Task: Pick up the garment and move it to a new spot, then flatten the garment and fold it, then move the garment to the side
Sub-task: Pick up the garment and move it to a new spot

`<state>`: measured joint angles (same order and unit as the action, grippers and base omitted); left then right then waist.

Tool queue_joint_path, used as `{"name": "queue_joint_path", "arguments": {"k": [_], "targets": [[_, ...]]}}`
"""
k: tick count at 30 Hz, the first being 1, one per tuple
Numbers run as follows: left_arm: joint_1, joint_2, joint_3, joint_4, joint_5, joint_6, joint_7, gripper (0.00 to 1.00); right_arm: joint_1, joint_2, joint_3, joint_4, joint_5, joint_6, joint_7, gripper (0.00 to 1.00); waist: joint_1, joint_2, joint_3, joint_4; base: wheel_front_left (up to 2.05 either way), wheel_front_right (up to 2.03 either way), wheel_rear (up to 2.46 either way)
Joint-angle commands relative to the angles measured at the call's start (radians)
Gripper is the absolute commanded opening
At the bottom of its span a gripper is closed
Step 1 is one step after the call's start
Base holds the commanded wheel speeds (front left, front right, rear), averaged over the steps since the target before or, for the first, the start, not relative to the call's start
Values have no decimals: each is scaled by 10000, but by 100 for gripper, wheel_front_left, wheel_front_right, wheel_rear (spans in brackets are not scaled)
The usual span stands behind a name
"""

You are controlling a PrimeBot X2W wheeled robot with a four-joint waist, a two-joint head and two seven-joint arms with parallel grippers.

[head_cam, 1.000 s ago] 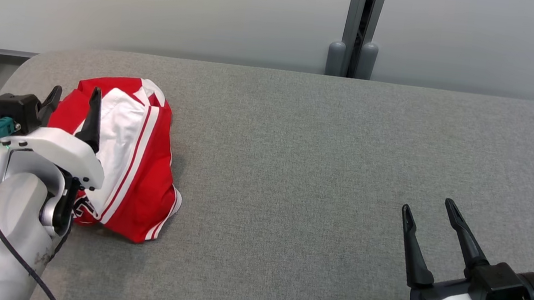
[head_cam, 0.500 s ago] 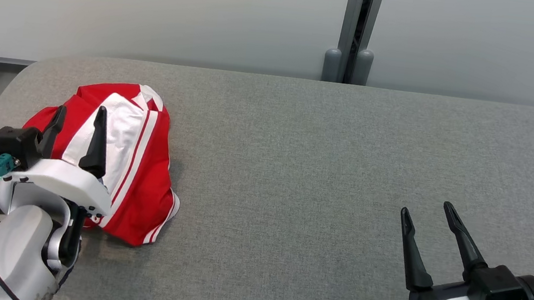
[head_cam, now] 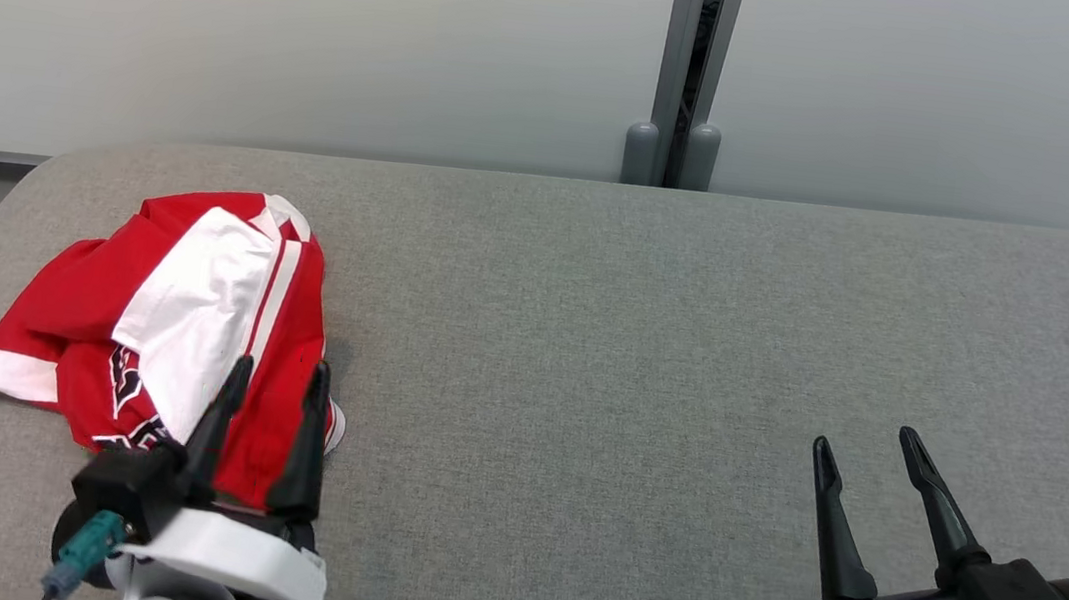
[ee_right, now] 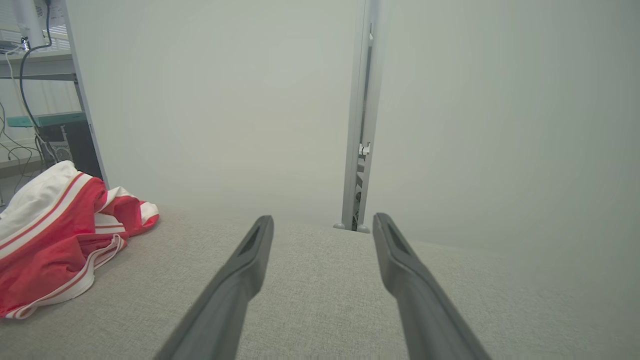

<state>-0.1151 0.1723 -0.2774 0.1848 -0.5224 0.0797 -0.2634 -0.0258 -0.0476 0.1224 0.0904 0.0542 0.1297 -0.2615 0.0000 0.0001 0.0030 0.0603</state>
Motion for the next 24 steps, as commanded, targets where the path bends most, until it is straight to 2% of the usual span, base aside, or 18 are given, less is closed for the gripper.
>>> {"name": "queue_joint_path", "arguments": {"k": [1, 6, 12, 18, 24], "targets": [[190, -112, 65, -121, 235, -174, -12, 100, 106, -51, -35, -38, 33, 20, -63, 100, 0, -1, -40, -61, 0, 0, 0], [872, -817, 676, -317, 1147, -709, -13, 100, 210, -49, -115, -104, 150, 20, -63, 100, 0, -1, -124, -310, 0, 0, 0], [1040, -1122, 1094, -320, 1733, -1171, -13, 100, 275, -49, -279, 7, 162, 20, -63, 100, 0, -1, -149, -435, 0, 0, 0], [974, -1190, 1324, -193, 1917, -1292, -13, 100, 274, -49, -233, -10, 188, 20, -63, 100, 0, -1, -188, -263, 0, 0, 0], [761, -1196, 1345, 43, 1880, -981, -12, 100, 318, -49, 68, -113, 223, 20, -63, 100, 0, -1, -229, 534, 0, 0, 0]]}}
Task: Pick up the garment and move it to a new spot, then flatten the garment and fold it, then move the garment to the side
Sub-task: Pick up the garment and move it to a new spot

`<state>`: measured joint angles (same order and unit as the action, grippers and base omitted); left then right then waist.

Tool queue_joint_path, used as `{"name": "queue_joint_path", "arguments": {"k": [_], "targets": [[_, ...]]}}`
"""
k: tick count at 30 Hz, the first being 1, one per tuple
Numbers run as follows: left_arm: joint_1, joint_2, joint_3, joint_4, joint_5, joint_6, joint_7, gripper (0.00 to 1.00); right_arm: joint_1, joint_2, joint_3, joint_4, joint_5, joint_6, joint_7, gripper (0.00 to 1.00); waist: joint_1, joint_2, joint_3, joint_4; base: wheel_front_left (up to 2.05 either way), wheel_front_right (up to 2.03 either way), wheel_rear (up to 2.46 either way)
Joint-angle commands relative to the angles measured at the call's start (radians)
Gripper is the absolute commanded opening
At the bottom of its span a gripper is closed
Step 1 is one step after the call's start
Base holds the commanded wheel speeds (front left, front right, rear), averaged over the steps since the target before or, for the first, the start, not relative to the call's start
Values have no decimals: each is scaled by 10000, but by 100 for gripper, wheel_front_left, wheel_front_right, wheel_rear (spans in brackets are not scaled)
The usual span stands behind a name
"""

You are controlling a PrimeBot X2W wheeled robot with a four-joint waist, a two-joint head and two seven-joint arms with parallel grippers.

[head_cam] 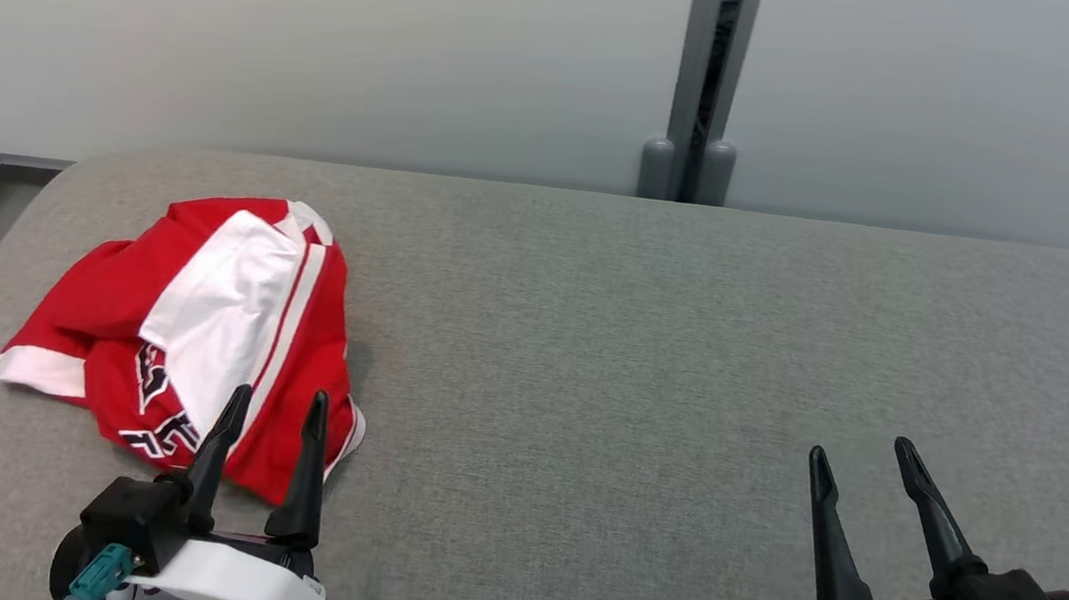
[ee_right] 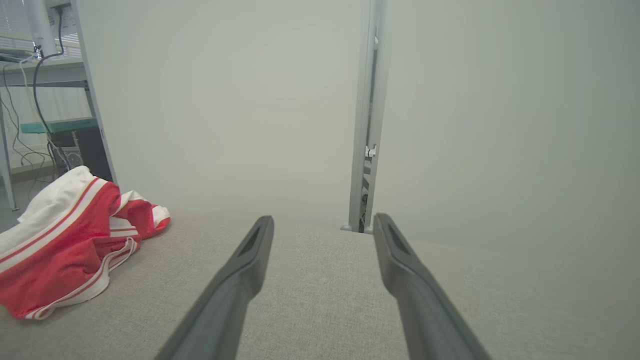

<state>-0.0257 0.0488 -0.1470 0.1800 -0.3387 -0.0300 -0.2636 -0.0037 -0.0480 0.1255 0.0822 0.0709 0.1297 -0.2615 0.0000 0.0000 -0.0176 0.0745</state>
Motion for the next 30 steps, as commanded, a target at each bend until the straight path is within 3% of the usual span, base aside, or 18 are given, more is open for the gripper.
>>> {"name": "queue_joint_path", "arguments": {"k": [1, 13, 21, 25, 30], "targets": [[-174, 36, 36, 151, 62, 166, -12, 100, 91, -46, 98, -41, 69, 20, -63, 100, 0, 0, -30, 554, 0, 0, 0], [-415, 35, 62, 539, 247, 481, -10, 100, -45, -49, 646, -17, 55, 20, -63, 100, 0, 0, 14, 1944, 0, 0, 0], [-736, 35, 336, 738, 351, 538, -10, 100, -289, -47, 839, 13, -73, 20, -63, 100, 0, 0, 354, 2097, 0, 0, 0], [-1115, 155, 475, 1060, 401, 274, -10, 100, -407, -49, 816, 44, -162, 20, -63, 100, 0, 0, 593, 1939, 0, 0, 0], [-2297, 945, 131, 1454, 262, -568, 877, 100, -605, -57, 818, 36, -302, 20, -63, 100, 0, 0, 1017, 1694, 0, 0, 0]]}}
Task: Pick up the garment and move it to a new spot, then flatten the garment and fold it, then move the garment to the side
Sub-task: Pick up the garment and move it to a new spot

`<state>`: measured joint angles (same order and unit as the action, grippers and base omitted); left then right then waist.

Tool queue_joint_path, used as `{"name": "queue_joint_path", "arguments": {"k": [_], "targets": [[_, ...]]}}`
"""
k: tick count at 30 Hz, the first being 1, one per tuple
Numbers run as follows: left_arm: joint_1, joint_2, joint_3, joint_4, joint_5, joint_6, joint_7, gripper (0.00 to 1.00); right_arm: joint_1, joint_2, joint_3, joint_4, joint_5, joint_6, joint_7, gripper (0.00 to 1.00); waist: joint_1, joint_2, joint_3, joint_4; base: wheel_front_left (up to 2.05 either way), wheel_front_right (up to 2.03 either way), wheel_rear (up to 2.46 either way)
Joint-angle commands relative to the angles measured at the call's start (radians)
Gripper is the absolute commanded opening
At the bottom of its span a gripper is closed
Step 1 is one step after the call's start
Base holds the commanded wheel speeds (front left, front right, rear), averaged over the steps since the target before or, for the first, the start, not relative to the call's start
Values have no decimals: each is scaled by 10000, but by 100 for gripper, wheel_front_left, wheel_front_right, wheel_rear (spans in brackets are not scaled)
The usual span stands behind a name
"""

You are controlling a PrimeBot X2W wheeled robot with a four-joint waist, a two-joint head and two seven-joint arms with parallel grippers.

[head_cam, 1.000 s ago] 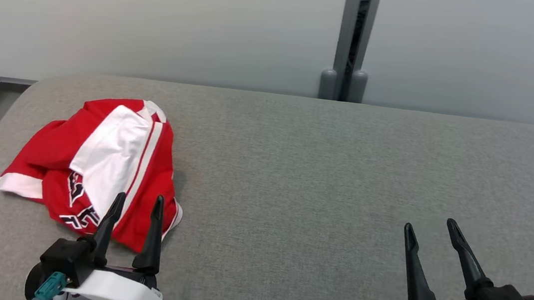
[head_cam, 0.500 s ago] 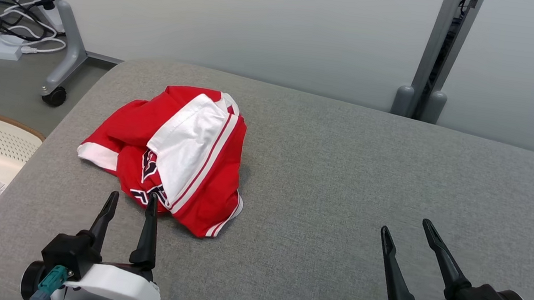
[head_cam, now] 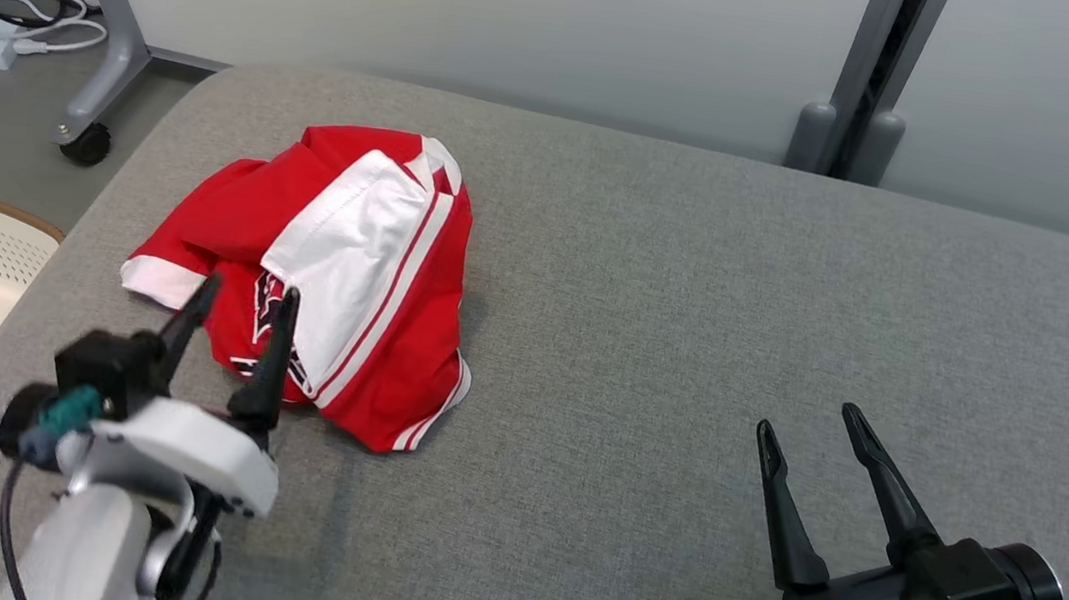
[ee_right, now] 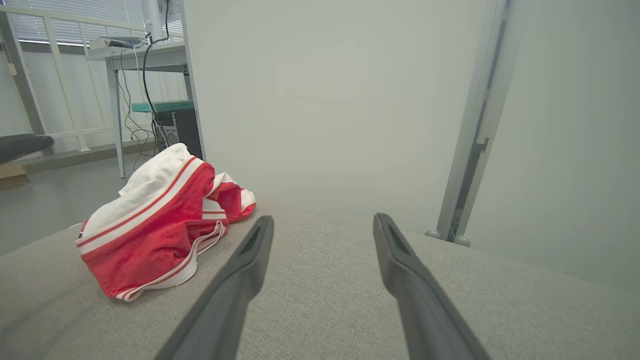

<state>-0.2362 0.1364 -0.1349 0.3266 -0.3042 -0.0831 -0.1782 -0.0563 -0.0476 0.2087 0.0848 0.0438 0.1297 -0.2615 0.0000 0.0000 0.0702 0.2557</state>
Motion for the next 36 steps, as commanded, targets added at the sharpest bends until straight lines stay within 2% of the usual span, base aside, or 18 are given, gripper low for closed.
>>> {"name": "queue_joint_path", "arguments": {"k": [1, 4, 7, 11, 15, 17, 22, 27, 30, 36], "targets": [[-457, 251, -54, 24, -210, -172, 373, 100, -136, -68, -1, -2, -64, 20, -63, 100, 0, 0, 242, -178, 0, 0, 0], [-1468, 873, -264, 89, -1015, -408, 1750, 100, -278, -84, 15, -60, -144, 20, -63, 100, 0, 0, 574, -323, 0, 0, 0], [-2596, 1417, -789, -30, -2785, -480, 3626, 100, -460, -136, 42, -97, -209, 20, -63, 100, 0, 0, 951, -452, 0, 0, 0], [-3846, 2633, -1488, -42, -5021, -469, 5894, 100, -768, -167, 142, -120, -225, 20, -63, 100, 0, 0, 1438, -646, 0, 0, 0], [-4861, 3367, -1978, 96, -6946, -473, 7501, 100, -1046, -168, 209, -88, -195, 19, -63, 100, 0, 0, 1798, -882, 0, 0, 0], [-5228, 3775, -2198, 335, -7447, -474, 8169, 100, -1169, -157, 230, -60, -172, 19, -63, 100, 0, 0, 1911, -986, 0, 0, 0], [-5830, 4135, -2669, 714, -7954, -475, 8843, 100, -1293, -148, 229, -24, -148, 19, -63, 100, 0, 0, 2051, -1144, 0, 0, 0], [-6283, 4494, -3388, 1446, -7845, -476, 9083, 100, -1403, -132, 276, -44, -150, 19, -63, 100, 0, 0, 2171, -1281, 0, 0, 0], [-6507, 4684, -3893, 1649, -7761, -476, 9047, 100, -1452, -138, 295, -84, -166, 19, -63, 100, 0, 0, 2273, -1345, 0, 0, 0], [-6840, 4843, -4564, 1910, -8254, -476, 8943, 100, -1538, -145, 308, -88, -252, 19, -63, 100, 0, 0, 2450, -1413, 0, 0, 0]]}}
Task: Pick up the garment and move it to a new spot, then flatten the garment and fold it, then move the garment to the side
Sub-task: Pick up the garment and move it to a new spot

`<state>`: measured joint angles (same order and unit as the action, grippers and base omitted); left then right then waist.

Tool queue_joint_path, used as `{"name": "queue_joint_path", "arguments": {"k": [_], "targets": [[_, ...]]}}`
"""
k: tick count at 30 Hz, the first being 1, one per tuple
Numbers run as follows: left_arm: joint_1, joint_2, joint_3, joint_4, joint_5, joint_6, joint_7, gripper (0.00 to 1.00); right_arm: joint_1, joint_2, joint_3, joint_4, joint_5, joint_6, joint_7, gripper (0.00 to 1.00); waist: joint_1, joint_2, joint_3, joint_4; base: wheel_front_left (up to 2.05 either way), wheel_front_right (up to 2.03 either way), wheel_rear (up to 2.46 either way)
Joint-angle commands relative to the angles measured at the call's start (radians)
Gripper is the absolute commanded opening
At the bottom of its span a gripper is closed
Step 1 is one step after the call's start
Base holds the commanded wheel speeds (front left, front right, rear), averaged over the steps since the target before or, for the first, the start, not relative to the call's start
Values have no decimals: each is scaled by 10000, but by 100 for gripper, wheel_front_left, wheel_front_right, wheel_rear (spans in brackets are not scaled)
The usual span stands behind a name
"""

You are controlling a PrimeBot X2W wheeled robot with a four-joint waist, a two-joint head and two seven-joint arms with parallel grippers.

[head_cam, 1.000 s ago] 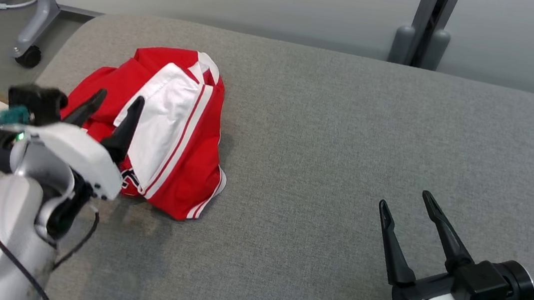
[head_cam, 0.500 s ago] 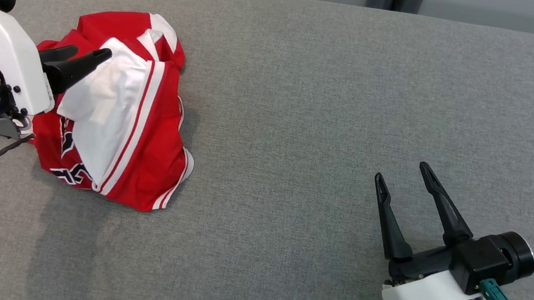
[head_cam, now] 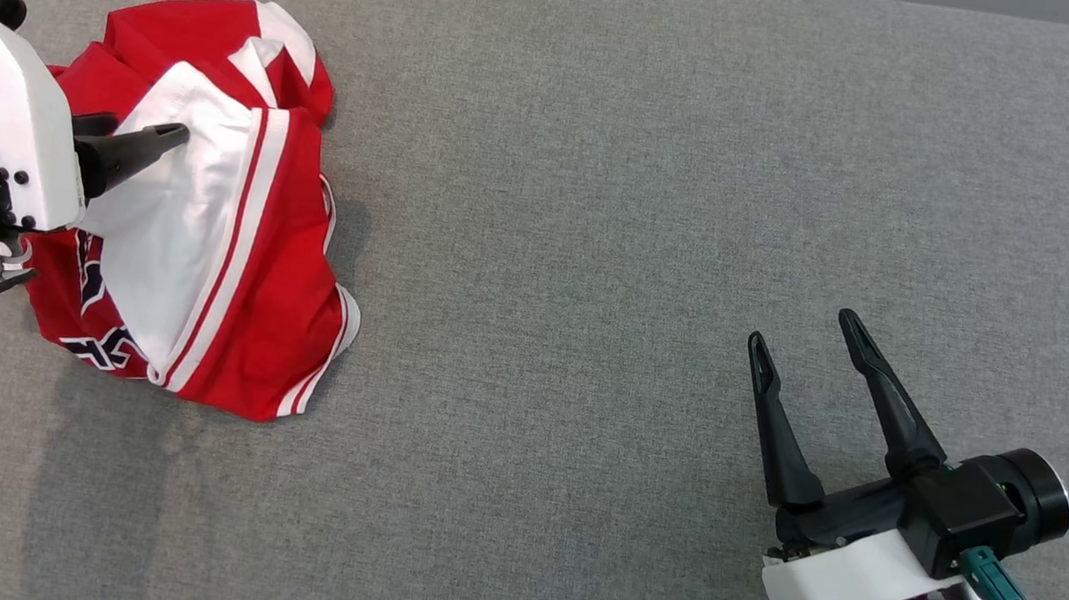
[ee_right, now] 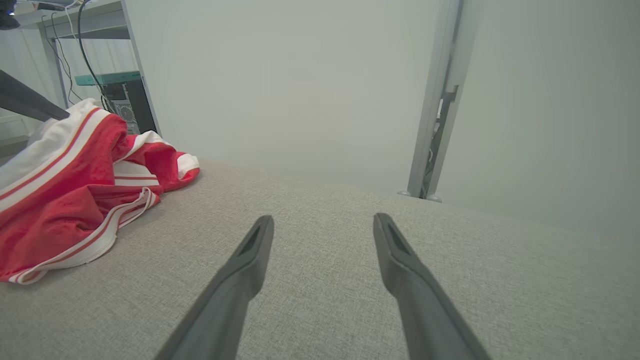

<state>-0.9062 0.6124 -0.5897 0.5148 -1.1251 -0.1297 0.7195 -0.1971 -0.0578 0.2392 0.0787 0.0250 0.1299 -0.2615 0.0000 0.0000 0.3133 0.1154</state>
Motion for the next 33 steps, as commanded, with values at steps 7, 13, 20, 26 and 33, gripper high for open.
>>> {"name": "queue_joint_path", "arguments": {"k": [7, 13, 20, 26, 33], "targets": [[-440, 265, -763, 207, -733, -11, -18, 84, -210, -42, 16, 17, -72, 17, -63, 100, 0, 0, 137, -54, 0, 0, 0], [-518, 388, -1107, 197, -1277, -11, 261, 0, -215, -22, -6, 47, -98, 17, -63, 100, 0, 0, 141, -36, 0, 0, 0], [-901, 345, -846, 96, -1570, -11, -1585, 0, -195, -5, -17, 174, -48, 17, -63, 100, 0, 0, -107, -7, 0, 0, 0], [-1304, 142, -365, 450, -1443, -11, -3675, 0, -22, 13, -18, 266, 8, 17, -63, 100, 0, 0, -564, -35, 0, 0, 0], [-1942, -52, -249, 1696, -824, -11, -5438, 0, 261, 32, -22, 387, 92, 17, -63, 100, 0, 0, -1294, -120, 0, 0, 0]]}}
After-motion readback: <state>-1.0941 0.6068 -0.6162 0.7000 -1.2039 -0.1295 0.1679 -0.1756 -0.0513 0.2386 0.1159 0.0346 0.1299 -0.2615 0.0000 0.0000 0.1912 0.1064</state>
